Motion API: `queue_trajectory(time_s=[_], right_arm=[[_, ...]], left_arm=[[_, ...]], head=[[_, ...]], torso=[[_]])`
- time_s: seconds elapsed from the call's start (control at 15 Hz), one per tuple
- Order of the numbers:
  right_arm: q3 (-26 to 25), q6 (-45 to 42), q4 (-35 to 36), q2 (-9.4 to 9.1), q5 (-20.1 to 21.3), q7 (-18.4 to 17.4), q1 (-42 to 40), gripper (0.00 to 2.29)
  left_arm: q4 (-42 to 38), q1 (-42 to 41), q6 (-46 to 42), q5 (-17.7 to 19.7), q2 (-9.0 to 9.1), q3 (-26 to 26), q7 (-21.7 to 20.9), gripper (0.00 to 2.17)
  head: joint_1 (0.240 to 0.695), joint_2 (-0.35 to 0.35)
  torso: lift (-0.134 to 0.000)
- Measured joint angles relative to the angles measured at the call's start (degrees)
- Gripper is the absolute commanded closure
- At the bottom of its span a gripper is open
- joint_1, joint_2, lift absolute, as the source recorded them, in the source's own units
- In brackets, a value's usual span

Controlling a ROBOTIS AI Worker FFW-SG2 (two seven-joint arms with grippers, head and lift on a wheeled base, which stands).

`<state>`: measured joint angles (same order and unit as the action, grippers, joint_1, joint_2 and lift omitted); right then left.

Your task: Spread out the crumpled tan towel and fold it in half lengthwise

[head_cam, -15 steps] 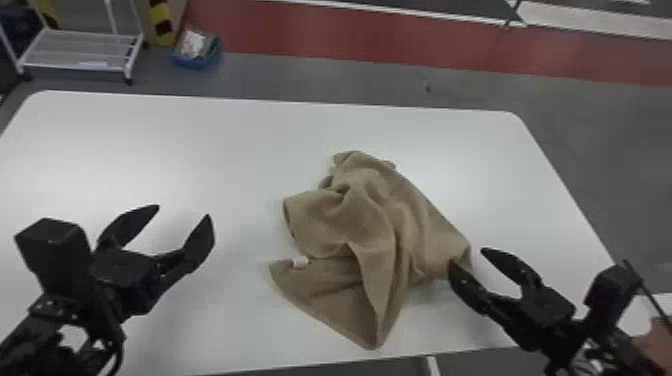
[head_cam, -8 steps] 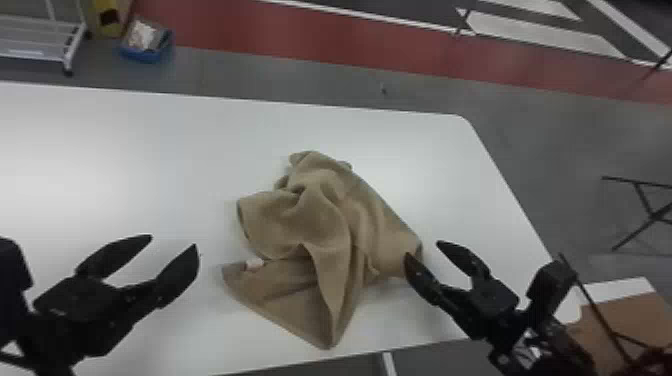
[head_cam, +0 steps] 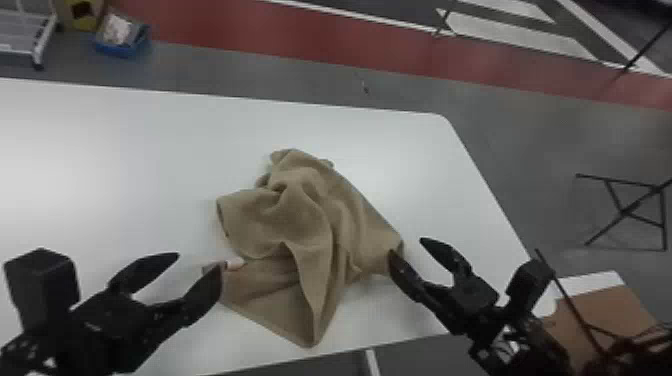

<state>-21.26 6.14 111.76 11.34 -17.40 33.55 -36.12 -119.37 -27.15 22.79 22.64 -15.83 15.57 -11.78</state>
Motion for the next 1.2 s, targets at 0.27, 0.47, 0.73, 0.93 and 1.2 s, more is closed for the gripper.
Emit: queue_trajectory(time_s=[0.27, 0.47, 0.73, 0.93, 1.2], right_arm=[[0.0, -0.4, -0.2, 0.00, 0.0, 0.1, 0.0, 0.29], [-0.1, -0.5, -0.2, 0.00, -0.1, 0.3, 0.0, 0.29], [-0.4, -0.7, 0.2, 0.00, -0.4, 0.5, -0.6, 0.29], [-0.7, -0.7, 0.7, 0.00, -0.6, 0.6, -0.9, 0.29], [-0.7, -0.7, 0.9, -0.08, -0.6, 0.5, -1.0, 0.29]], left_arm=[[0.1, 0.5, 2.2, -0.3, 0.08, 1.0, -0.1, 0.36], [0.7, 0.9, 2.6, -0.4, 0.10, 1.6, 0.0, 0.36], [1.6, 1.8, 2.5, -1.6, 0.14, 2.5, 0.7, 0.39], [1.7, 2.1, 2.5, -2.0, 0.13, 2.9, 0.7, 1.46], [1.0, 2.0, 2.4, -2.1, -0.21, 3.0, 0.7, 1.90]], head=[[0.695, -0.350], [0.695, -0.350], [0.695, -0.350], [0.695, -0.350], [0.695, -0.350]], torso=[[-0.125], [-0.125], [-0.125], [-0.125], [-0.125]])
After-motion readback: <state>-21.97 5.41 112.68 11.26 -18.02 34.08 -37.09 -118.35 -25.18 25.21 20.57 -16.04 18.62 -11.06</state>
